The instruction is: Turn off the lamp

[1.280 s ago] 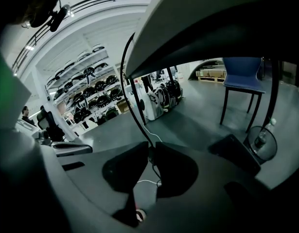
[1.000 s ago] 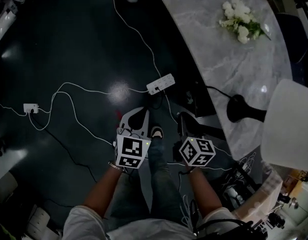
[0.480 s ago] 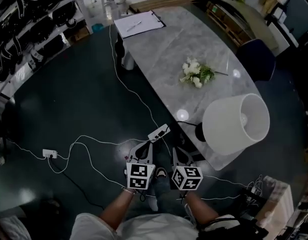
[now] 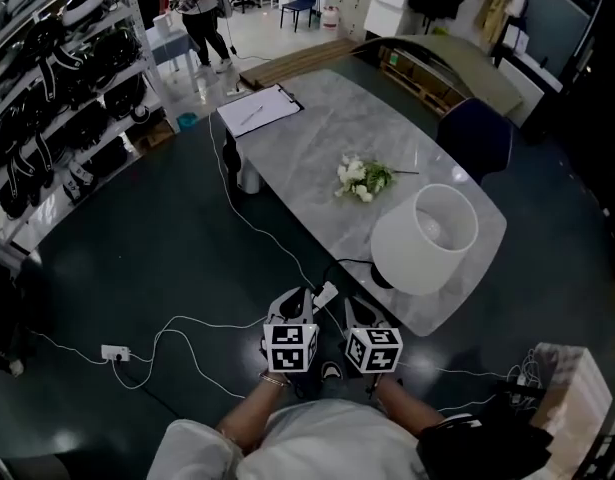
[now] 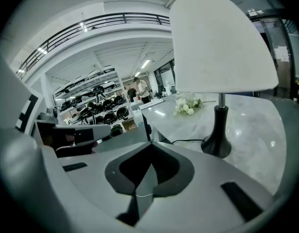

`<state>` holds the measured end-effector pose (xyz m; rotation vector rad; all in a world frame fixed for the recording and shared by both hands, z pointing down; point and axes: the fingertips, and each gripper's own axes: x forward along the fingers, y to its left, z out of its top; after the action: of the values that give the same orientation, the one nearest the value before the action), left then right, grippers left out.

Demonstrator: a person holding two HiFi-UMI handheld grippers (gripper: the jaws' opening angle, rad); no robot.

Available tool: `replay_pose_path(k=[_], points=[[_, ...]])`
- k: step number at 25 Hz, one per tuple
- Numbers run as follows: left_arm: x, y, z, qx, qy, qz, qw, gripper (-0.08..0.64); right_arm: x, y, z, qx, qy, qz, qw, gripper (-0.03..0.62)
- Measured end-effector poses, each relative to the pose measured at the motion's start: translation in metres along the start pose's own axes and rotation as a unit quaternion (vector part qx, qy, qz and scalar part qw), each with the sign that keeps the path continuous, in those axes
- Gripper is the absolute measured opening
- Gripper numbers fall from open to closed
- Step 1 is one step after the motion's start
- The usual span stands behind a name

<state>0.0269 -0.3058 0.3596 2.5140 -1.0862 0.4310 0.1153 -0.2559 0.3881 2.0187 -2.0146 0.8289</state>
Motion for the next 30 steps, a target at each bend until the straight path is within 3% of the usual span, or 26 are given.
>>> replay_pose_path(k=[5,13,30], points=[[-0.004,-0.011,0.022,0.008,-0.023,-0.003,0.9997,0.008,-0.011,0.002,0.016,-0.02,-0.016,0.005,1.0,0.0],[-0.008,-0.017,0.02,-0.002,-0.021,-0.01,0.9997,0.008,-0.019,0.006,0.028,-0.049,-0.03,-0.006,0.998,-0.002],[-0.001,-0.019,0.008,-0.007,-0.004,-0.011,0.9999,0.008,-0.021,-0.004,0.021,-0.032,-0.025,-0.02,0.999,-0.002]])
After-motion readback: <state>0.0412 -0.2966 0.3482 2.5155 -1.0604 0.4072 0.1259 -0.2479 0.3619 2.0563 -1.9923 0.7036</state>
